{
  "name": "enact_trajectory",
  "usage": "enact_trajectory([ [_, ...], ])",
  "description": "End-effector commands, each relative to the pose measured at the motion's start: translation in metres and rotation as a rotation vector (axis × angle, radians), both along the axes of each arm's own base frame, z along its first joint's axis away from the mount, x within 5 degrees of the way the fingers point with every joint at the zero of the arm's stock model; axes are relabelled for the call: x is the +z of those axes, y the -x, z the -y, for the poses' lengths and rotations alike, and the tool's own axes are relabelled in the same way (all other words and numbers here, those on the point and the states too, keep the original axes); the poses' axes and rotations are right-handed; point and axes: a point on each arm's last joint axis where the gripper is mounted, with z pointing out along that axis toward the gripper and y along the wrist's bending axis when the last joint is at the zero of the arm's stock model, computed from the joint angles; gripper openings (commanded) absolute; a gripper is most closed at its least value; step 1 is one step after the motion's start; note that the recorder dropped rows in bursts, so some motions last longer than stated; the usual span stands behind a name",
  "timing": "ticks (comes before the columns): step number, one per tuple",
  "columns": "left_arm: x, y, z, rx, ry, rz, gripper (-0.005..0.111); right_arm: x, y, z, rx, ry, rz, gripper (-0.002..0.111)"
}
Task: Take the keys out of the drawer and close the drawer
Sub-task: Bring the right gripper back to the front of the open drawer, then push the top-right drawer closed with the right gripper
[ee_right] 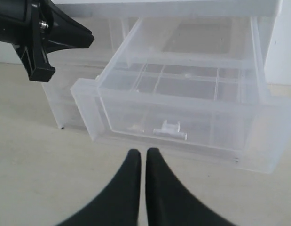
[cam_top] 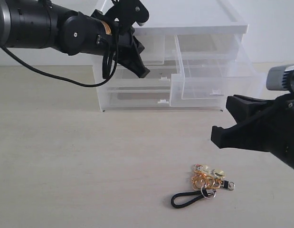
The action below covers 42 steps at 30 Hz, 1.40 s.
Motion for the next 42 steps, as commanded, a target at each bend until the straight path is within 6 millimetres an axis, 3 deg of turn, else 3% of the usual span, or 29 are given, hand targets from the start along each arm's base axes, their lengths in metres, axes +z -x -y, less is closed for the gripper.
enact_trajectory([
  [1,0.003,-0.013,-0.008,0.028,0.056,0.079,0.004,-0.008,-0.004,0.0,-0.029,0.027,-0.017,0.0],
  [12,0.003,-0.014,-0.01,0.035,0.053,0.074,0.004,-0.01,-0.033,-0.022,-0.06,0.1,-0.018,0.0],
  [20,0.003,-0.014,-0.011,0.037,0.054,0.075,0.004,-0.012,-0.063,-0.012,-0.124,0.138,-0.06,0.0],
  [32,0.004,-0.015,-0.011,0.036,0.061,0.089,0.004,-0.021,-0.068,-0.018,-0.088,0.147,-0.094,0.0],
  [42,0.004,-0.015,-0.011,0.036,0.059,0.086,0.004,-0.013,-0.077,-0.024,-0.079,0.16,-0.055,0.0],
])
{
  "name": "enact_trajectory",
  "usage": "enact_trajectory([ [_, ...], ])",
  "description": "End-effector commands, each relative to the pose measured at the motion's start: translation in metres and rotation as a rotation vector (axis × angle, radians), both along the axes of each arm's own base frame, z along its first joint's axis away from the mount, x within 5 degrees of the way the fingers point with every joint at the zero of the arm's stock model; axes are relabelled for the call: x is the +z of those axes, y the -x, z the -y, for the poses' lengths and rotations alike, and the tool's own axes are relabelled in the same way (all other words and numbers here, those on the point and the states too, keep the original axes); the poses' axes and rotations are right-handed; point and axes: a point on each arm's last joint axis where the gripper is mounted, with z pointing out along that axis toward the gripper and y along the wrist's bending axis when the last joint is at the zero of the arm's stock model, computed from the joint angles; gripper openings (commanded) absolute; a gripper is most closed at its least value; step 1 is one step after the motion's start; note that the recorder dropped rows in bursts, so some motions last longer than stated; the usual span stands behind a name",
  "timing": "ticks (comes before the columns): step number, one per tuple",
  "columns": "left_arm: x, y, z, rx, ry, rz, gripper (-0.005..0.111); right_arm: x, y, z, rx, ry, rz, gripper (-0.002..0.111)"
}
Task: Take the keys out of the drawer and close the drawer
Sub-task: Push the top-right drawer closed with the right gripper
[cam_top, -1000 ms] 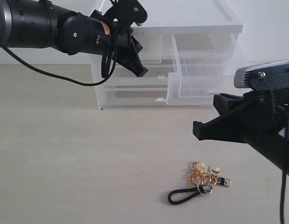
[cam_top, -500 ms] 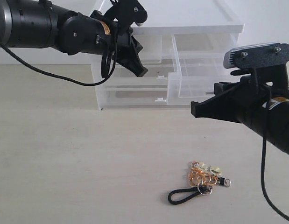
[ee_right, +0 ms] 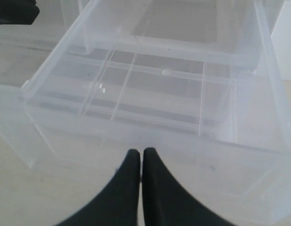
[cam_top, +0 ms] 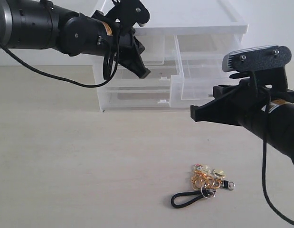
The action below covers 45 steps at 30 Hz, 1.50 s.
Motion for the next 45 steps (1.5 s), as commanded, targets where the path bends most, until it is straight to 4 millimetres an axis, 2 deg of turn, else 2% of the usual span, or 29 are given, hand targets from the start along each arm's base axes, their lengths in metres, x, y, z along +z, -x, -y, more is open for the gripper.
enact_trajectory([
  [1,0.004,-0.015,-0.012,0.038,0.056,0.08,0.004,0.005,-0.013,-0.006,0.007,0.025,0.017,0.0],
  [6,0.003,-0.014,-0.012,0.039,0.051,0.071,0.004,-0.002,-0.033,-0.006,-0.022,0.041,-0.017,0.0],
  [13,0.003,-0.014,-0.012,0.039,0.051,0.071,0.004,0.011,-0.048,-0.003,-0.041,0.039,0.025,0.0],
  [22,0.003,-0.014,-0.012,0.04,0.053,0.071,0.004,0.015,-0.063,0.02,-0.103,0.051,0.015,0.0],
  [32,0.003,-0.014,-0.012,0.04,0.053,0.071,0.004,0.01,-0.061,0.02,-0.077,0.056,-0.048,0.0],
  [41,0.004,-0.014,-0.012,0.039,0.055,0.074,0.004,0.019,-0.04,0.027,-0.047,0.044,-0.061,0.0],
  [45,0.004,-0.014,-0.012,0.039,0.057,0.077,0.004,0.017,-0.041,0.028,-0.045,0.073,-0.054,0.0],
])
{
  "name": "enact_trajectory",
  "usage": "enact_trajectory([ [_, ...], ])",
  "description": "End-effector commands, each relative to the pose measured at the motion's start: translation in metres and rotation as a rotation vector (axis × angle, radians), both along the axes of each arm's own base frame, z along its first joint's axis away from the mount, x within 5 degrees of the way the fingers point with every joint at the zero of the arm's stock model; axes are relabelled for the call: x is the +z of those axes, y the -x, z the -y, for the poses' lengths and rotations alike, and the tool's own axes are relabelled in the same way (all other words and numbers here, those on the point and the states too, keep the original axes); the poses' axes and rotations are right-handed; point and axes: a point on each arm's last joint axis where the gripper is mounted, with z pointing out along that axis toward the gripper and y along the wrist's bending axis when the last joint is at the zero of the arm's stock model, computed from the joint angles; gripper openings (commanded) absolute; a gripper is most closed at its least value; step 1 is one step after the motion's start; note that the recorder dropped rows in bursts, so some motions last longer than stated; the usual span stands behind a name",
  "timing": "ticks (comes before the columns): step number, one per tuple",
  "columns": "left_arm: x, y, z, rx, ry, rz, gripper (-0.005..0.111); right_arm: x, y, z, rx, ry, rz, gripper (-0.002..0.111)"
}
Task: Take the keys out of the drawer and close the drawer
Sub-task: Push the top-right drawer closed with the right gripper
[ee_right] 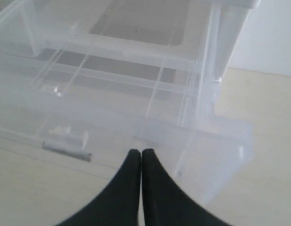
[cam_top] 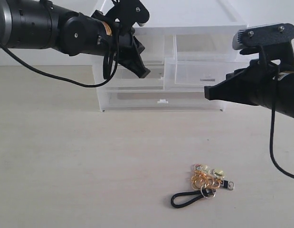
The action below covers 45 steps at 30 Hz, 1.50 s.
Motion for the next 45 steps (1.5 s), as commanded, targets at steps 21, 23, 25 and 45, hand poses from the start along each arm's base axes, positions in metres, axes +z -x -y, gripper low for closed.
enact_trajectory([
  [21,0.003,-0.014,-0.012,0.05,0.07,0.062,0.004,0.034,-0.02,-0.01,0.087,0.064,0.067,0.0],
  [23,0.003,-0.014,-0.012,0.05,0.07,0.062,0.004,0.039,-0.011,-0.019,0.137,0.055,0.066,0.0],
  [25,0.003,-0.014,-0.012,0.05,0.07,0.062,0.004,0.038,-0.005,-0.029,0.185,0.05,0.04,0.0],
  [45,0.003,-0.014,-0.012,0.061,0.087,0.051,0.004,0.028,-0.03,0.012,0.012,0.067,0.038,0.0],
])
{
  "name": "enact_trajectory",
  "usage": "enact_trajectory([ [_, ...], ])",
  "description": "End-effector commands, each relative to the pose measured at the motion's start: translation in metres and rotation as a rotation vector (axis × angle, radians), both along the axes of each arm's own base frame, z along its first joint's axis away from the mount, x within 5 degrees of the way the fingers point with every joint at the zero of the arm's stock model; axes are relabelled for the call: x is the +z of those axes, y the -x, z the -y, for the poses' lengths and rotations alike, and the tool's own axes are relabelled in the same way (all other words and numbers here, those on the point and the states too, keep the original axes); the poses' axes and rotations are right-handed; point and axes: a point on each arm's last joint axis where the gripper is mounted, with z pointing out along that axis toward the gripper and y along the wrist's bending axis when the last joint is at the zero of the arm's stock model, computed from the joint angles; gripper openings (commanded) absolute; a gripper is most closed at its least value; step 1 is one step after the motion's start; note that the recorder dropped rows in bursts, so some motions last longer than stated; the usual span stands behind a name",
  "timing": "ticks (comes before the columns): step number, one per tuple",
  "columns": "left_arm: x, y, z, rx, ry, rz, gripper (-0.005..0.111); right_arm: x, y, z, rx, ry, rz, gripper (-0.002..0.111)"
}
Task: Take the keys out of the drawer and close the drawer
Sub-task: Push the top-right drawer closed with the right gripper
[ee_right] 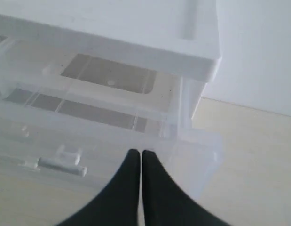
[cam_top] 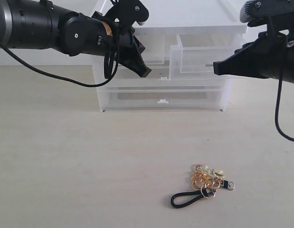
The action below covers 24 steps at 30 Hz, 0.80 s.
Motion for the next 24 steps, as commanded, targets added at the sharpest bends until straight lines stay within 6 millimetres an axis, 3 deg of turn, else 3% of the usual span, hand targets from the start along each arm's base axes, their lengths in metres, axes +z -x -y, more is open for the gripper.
enact_trajectory([
  [1,0.003,-0.014,-0.012,0.044,0.06,0.065,0.004,-0.003,-0.001,-0.005,0.021,0.014,-0.008,0.0],
  [10,0.003,-0.014,-0.012,0.044,0.062,0.069,0.004,-0.003,-0.016,-0.017,0.056,0.029,0.001,0.0],
  [24,0.005,-0.015,-0.012,0.043,0.07,0.083,0.004,-0.007,-0.065,-0.038,0.091,0.036,-0.016,0.0],
])
